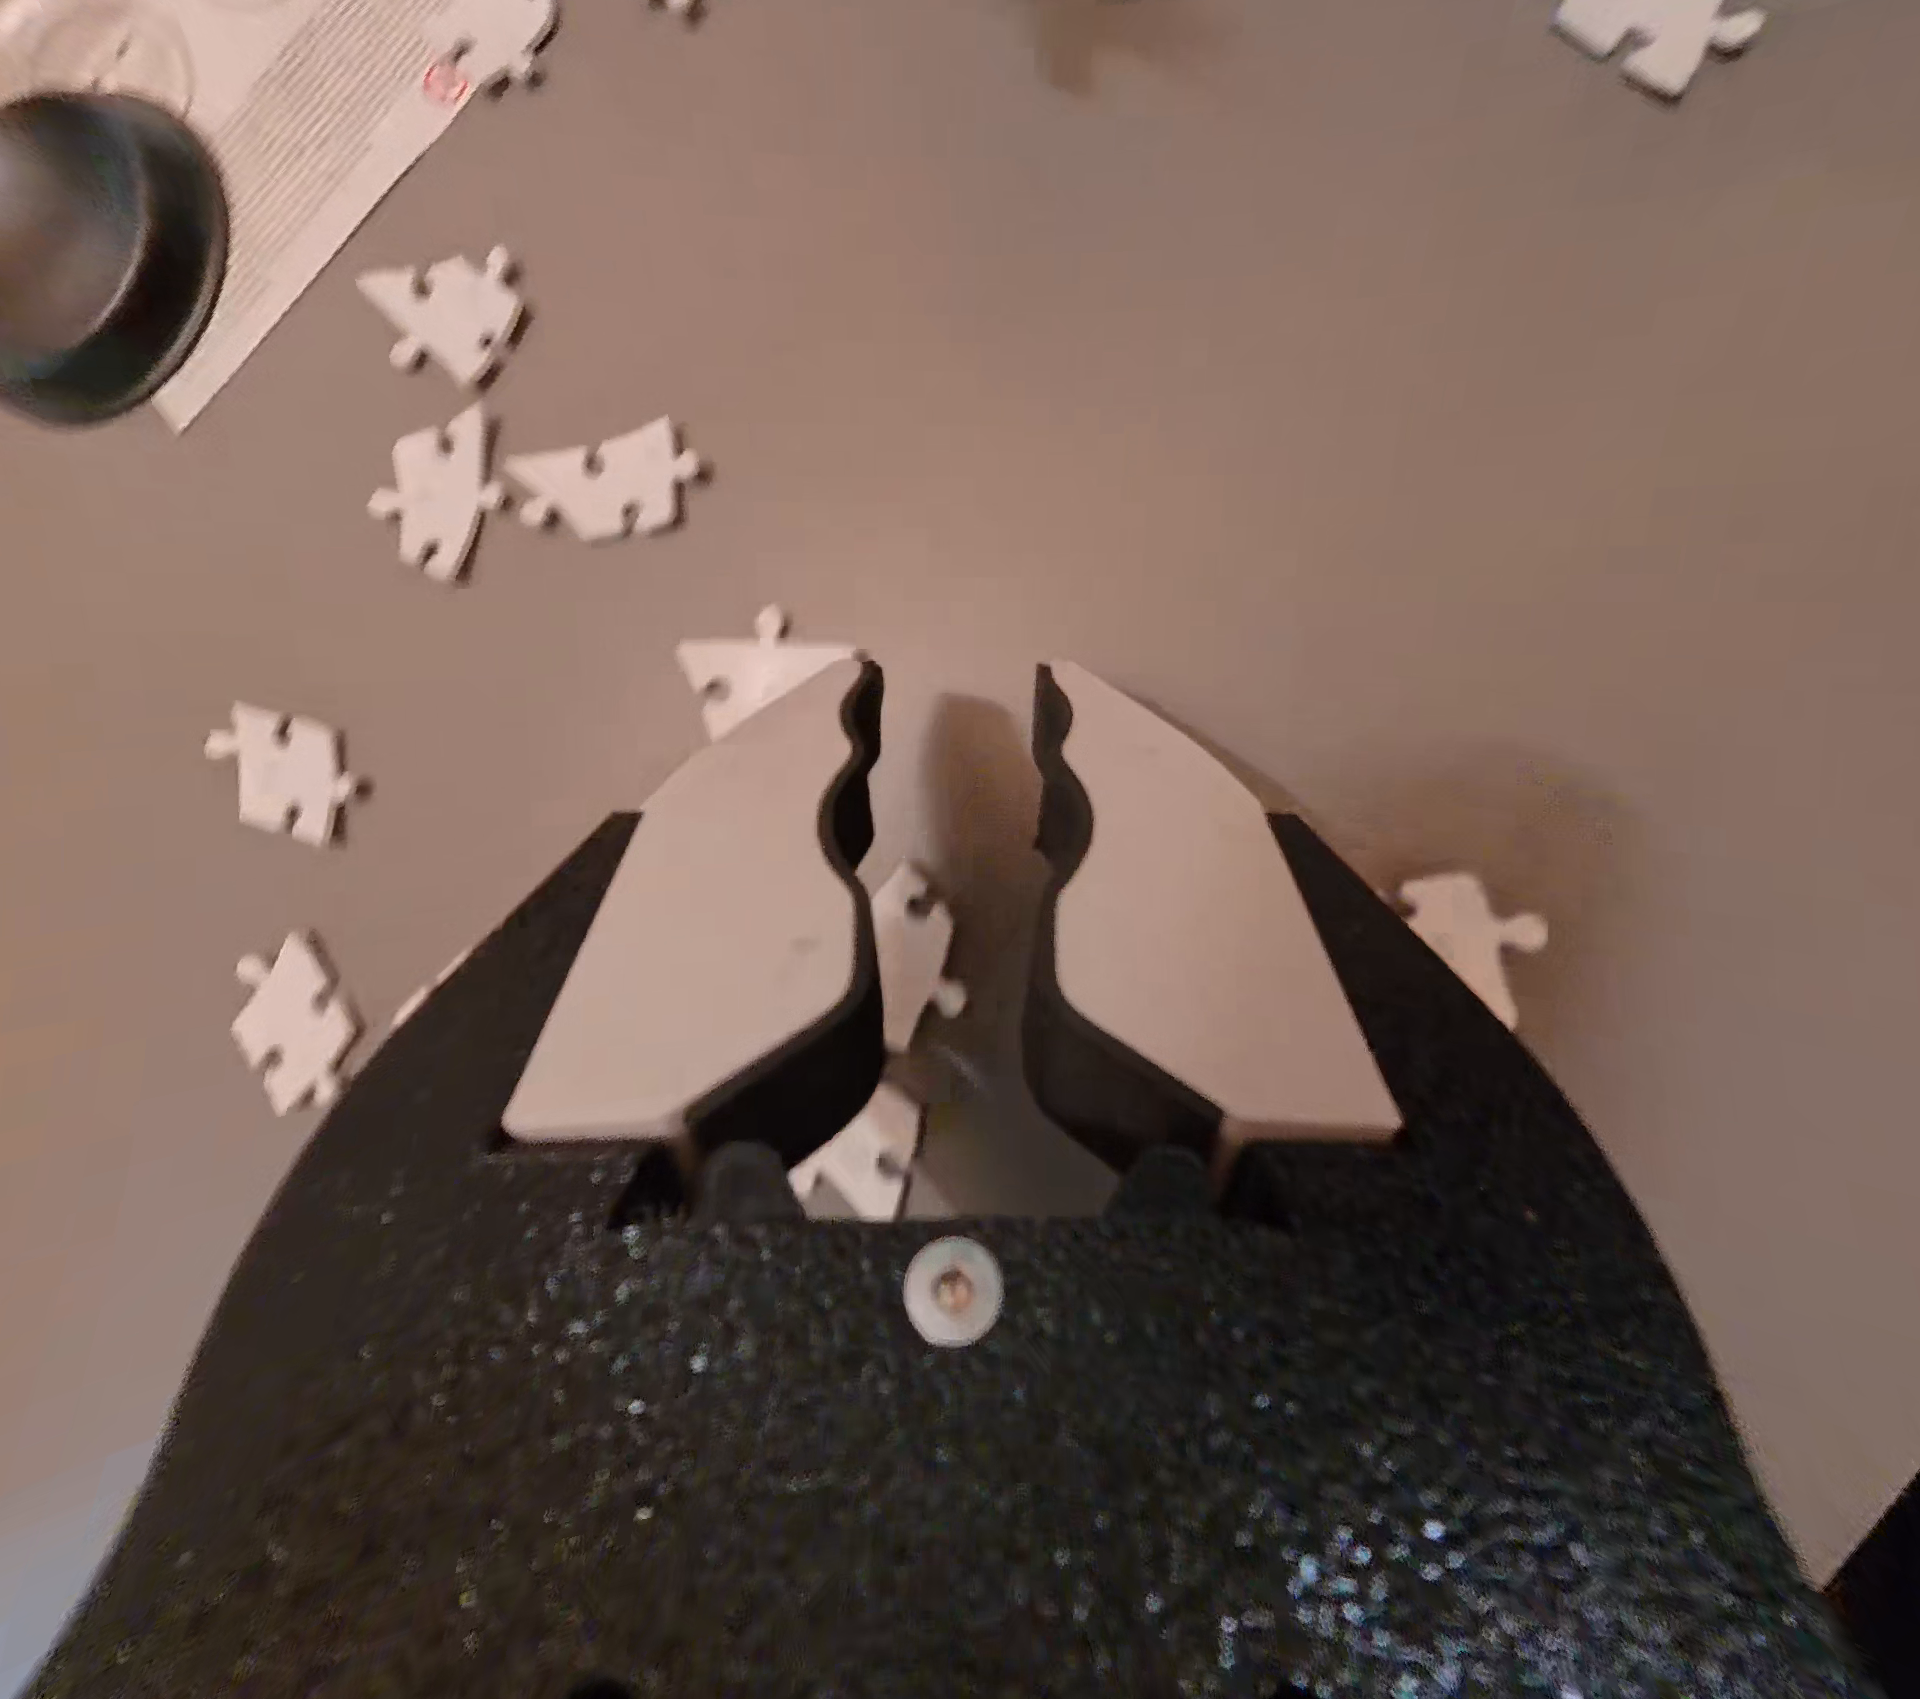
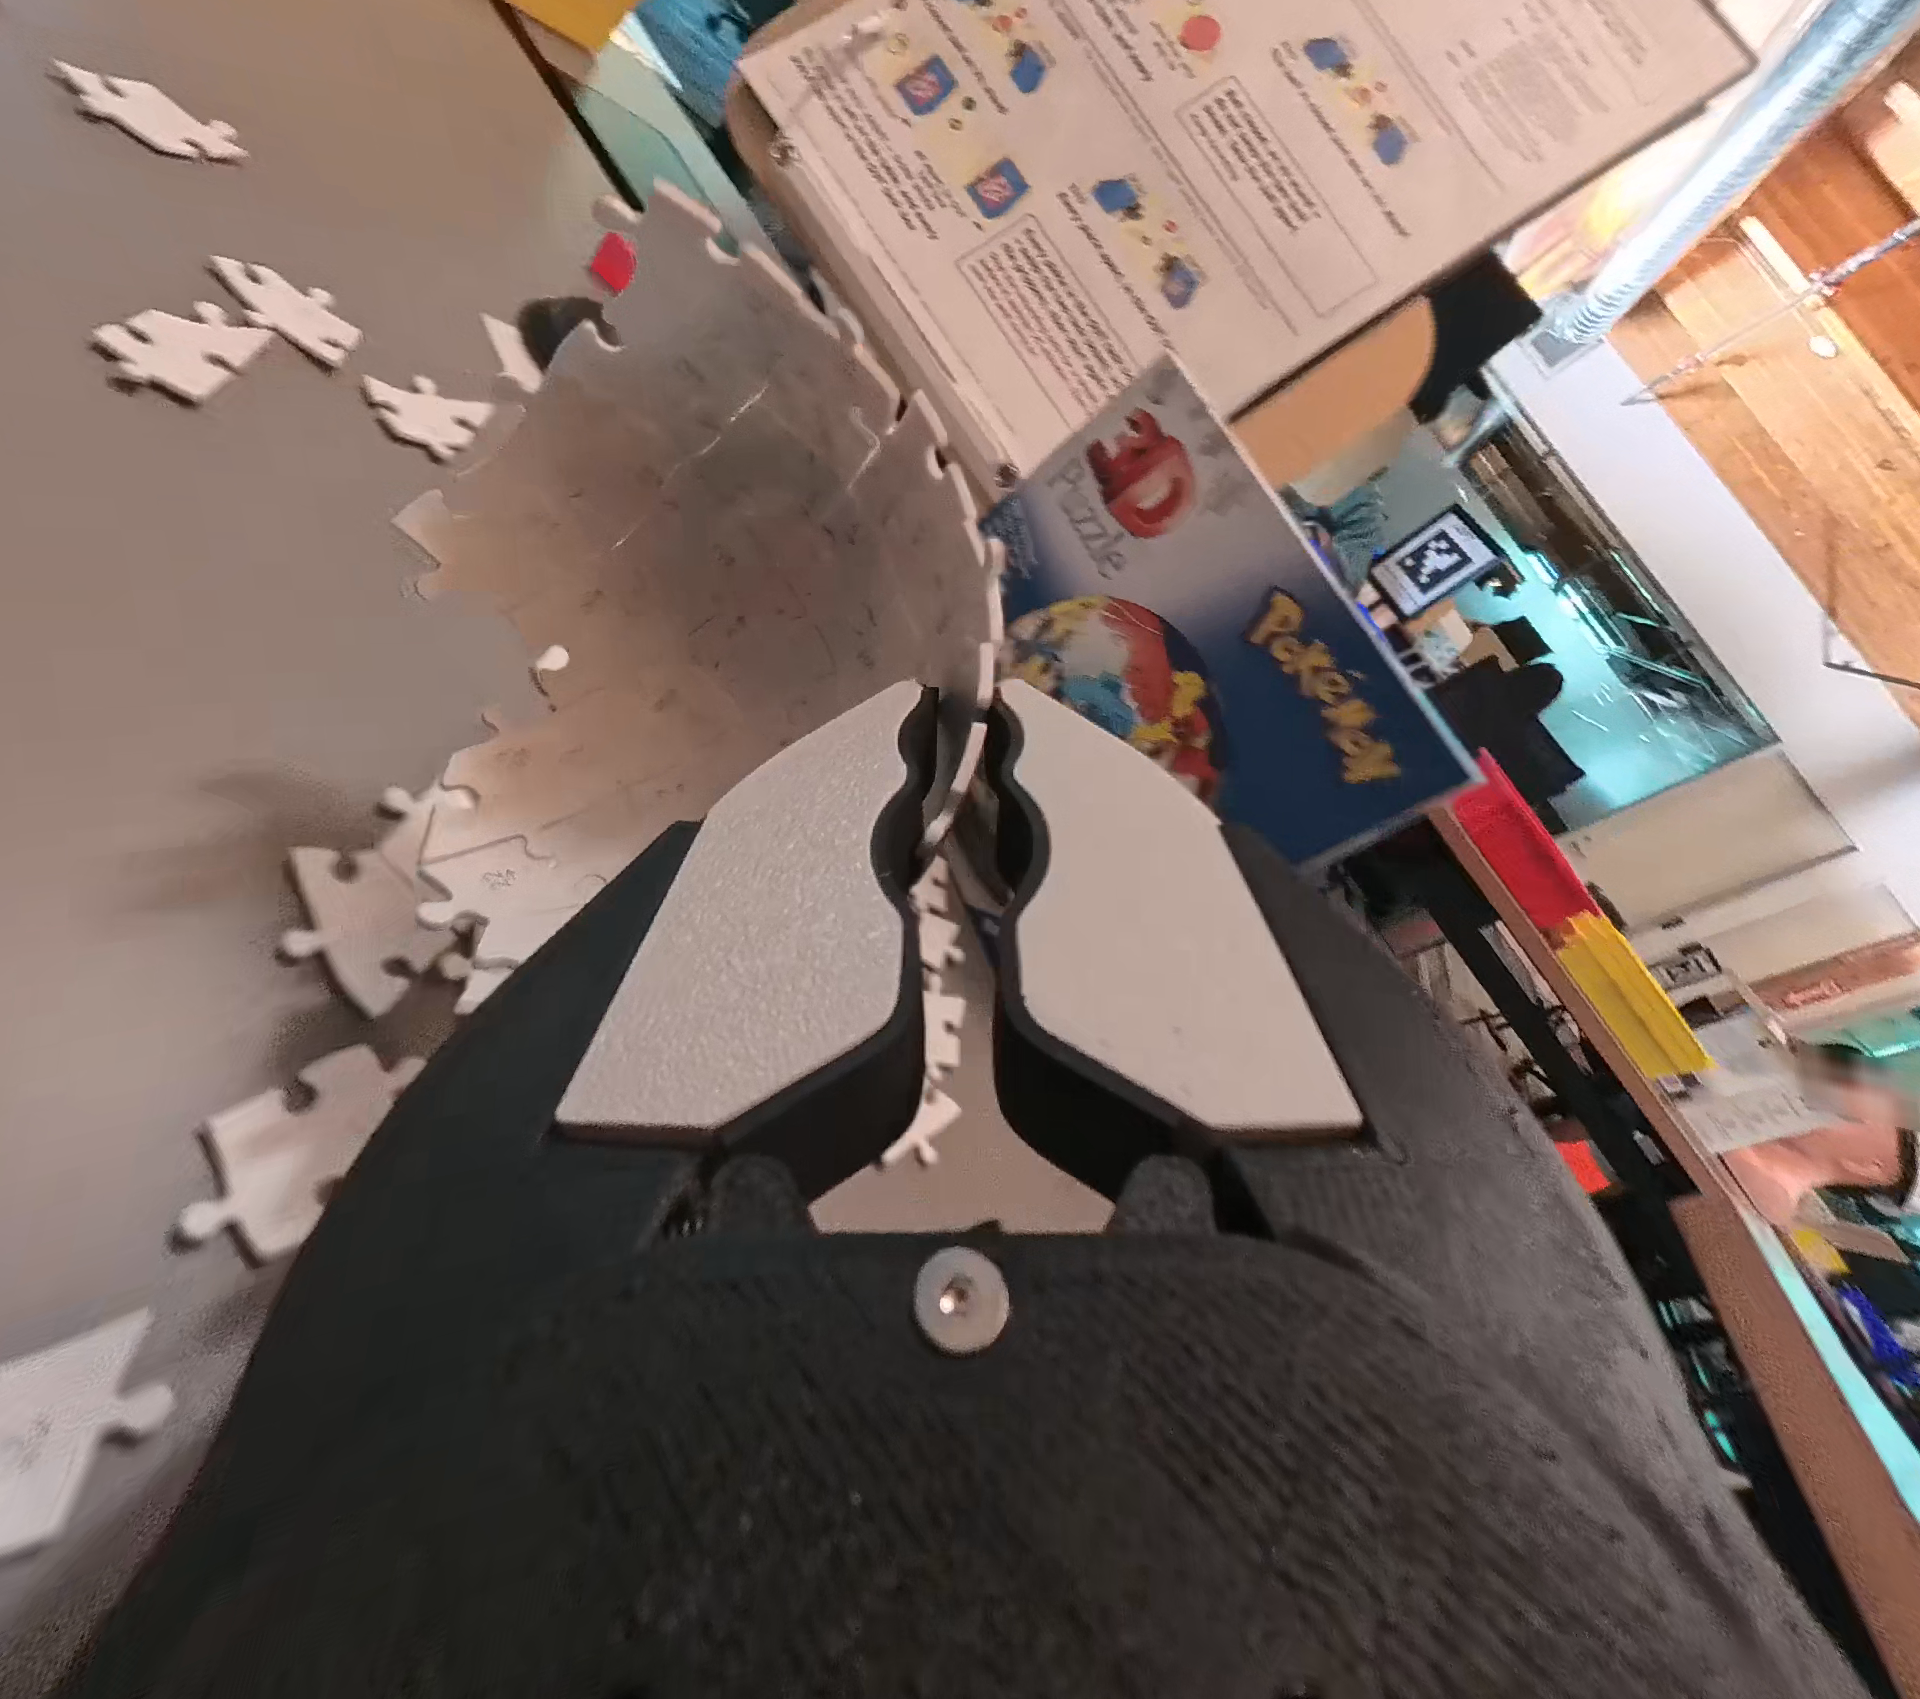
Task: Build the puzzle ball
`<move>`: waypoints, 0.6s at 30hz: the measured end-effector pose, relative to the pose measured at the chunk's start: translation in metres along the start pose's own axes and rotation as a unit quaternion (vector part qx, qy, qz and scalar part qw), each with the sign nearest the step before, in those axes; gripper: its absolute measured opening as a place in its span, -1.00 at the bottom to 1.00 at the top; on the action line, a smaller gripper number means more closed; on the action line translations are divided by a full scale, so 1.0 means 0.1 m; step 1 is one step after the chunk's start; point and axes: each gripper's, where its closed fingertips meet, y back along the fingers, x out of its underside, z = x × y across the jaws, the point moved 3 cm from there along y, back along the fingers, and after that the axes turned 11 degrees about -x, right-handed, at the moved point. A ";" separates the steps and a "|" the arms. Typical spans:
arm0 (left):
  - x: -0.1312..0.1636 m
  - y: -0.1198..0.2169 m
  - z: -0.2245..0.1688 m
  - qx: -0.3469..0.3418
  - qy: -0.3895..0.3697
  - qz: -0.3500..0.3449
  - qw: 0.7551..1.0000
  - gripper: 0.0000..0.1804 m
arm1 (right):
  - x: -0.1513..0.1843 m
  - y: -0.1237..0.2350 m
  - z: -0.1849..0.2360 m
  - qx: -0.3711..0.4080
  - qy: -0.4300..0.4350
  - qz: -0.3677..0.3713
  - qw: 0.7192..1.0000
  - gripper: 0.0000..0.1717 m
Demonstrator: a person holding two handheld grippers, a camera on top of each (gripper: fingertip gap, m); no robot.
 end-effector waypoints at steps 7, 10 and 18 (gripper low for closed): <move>-0.38 -0.27 -0.24 0.028 -0.019 -0.015 0.999 -0.70 | 0.24 0.40 -0.39 0.053 -0.008 0.025 0.998 -0.91; -0.52 -0.39 -0.30 0.031 -0.018 -0.018 0.999 -0.71 | 0.31 0.50 -0.48 0.069 -0.016 0.028 0.997 -0.91; -0.99 -0.65 -0.57 0.049 -0.049 -0.053 0.996 -0.70 | 0.42 0.60 -0.57 0.087 -0.034 0.029 0.995 -0.91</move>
